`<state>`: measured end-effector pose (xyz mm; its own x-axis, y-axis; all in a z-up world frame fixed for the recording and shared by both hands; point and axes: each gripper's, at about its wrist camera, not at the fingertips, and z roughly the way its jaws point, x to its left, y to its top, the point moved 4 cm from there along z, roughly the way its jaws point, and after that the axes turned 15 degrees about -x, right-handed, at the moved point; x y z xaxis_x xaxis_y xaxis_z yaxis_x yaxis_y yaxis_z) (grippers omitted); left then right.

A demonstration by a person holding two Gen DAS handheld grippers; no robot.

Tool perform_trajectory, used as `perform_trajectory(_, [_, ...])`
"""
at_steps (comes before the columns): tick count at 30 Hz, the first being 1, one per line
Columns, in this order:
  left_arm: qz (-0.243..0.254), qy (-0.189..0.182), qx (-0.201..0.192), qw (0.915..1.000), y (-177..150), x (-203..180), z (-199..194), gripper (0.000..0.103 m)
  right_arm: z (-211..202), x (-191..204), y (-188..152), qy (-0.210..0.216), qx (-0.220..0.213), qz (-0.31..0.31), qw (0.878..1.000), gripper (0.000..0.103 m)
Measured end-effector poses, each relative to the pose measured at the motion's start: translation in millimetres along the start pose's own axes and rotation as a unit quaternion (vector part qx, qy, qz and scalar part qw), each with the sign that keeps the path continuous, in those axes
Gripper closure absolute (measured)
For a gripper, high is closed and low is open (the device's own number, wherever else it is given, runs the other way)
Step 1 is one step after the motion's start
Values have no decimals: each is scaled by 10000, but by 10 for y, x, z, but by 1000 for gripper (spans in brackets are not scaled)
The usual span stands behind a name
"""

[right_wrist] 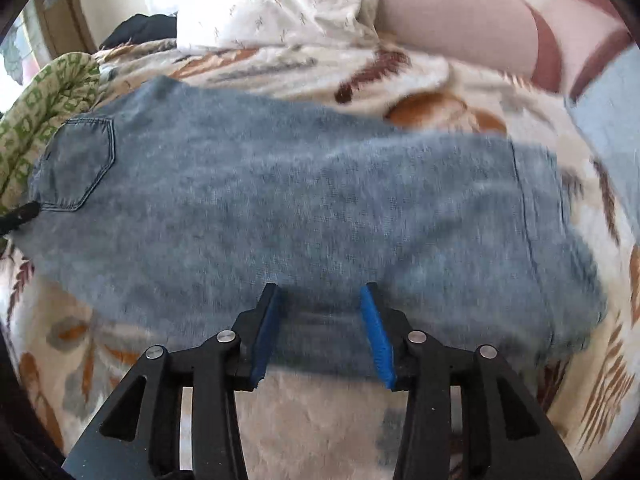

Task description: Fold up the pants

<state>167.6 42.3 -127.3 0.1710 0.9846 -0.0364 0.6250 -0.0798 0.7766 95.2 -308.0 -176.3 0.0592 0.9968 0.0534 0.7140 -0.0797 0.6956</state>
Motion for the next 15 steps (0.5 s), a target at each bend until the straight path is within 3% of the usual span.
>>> perform_trajectory(6, [153, -181, -149, 9996, -72, 6, -67, 55, -106, 13, -155, -159, -63, 40, 9998, 60])
perform_trajectory(9, [104, -136, -128, 9998, 40, -42, -151, 56, -92, 31, -41, -167, 237, 54, 9996, 55])
perform_trajectory(11, [-48, -389, -340, 9987, 192, -102, -237, 55, -114, 112, 119, 224, 398, 156, 9988, 55])
perform_trajectory(14, [-207, -598, -697, 9956, 478, -260, -313, 33, -189, 316, 578, 935, 55, 403, 9948, 51])
perform_trajectory(15, [-272, -656, -642, 9954, 530, -333, -271, 32, -175, 382, 760, 1130, -4, 486, 9924, 51])
